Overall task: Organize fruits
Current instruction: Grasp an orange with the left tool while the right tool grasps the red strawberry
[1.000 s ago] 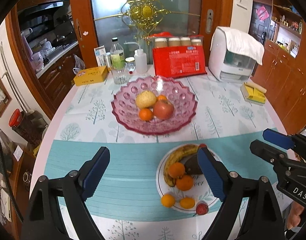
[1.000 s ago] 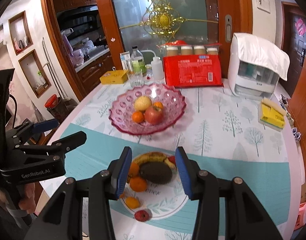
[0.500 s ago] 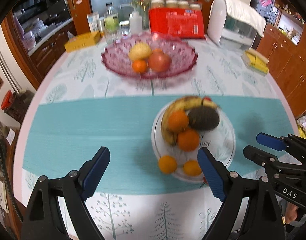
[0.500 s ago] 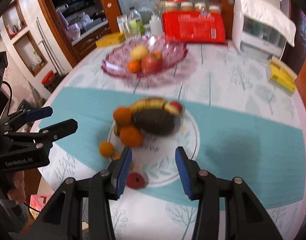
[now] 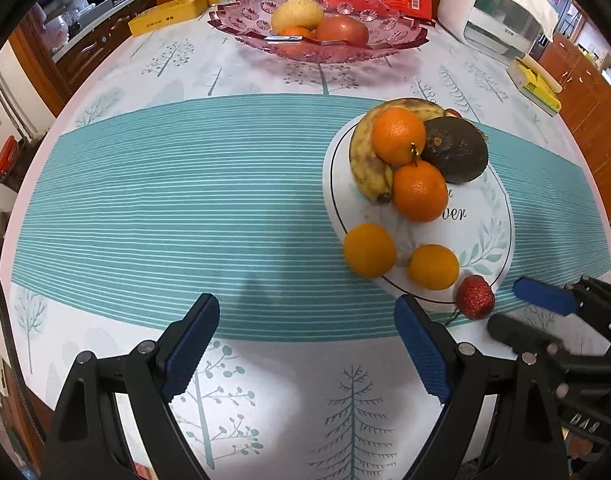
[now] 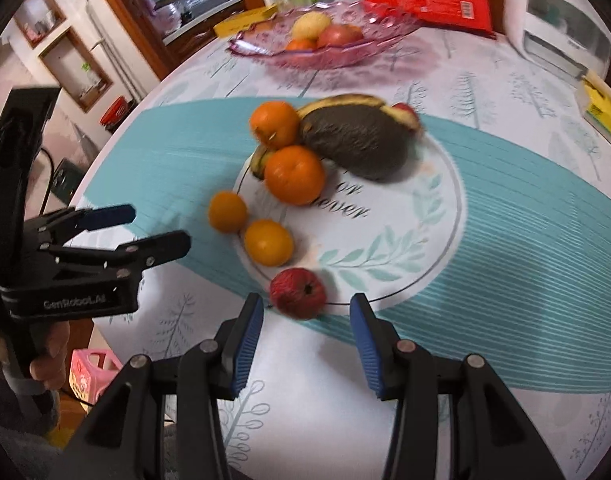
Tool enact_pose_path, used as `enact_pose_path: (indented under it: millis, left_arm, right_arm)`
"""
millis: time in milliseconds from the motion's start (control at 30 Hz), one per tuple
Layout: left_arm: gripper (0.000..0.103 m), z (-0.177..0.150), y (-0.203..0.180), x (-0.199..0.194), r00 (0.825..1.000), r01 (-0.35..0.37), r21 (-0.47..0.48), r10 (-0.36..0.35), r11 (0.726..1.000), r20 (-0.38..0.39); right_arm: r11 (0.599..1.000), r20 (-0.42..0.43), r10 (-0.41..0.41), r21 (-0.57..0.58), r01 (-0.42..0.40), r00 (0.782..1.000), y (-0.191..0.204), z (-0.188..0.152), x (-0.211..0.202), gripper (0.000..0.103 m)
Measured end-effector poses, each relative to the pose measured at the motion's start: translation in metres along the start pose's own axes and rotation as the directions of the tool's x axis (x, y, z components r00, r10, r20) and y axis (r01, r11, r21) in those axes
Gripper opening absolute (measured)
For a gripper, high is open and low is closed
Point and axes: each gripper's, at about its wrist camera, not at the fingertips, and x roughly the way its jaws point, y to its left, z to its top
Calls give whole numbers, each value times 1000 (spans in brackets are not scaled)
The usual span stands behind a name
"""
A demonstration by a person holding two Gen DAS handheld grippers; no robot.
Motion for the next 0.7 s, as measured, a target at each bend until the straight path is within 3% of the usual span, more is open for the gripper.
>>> enact_pose_path:
  millis: [267, 367, 533, 700]
  left_arm:
    - [84, 7, -5, 7, 999, 41, 20, -41, 999, 28]
    - [81, 13, -9, 9, 998, 52, 29, -53, 998, 28]
    - [76, 20, -13, 17, 997, 76, 34, -76, 997, 19]
    - [62, 25, -14, 28, 995, 104, 22, -103, 994, -14]
  right_arm:
    - [1000, -21, 8, -1, -8, 1000, 7, 0, 18, 45]
    - [1000, -24, 16, 2, -16, 1000, 7, 1, 21, 33]
    - [1000, -17, 11, -1, -11, 1000, 8, 2, 21, 33]
    - [1000, -9, -13, -27, 13, 1000, 13, 2, 21, 33]
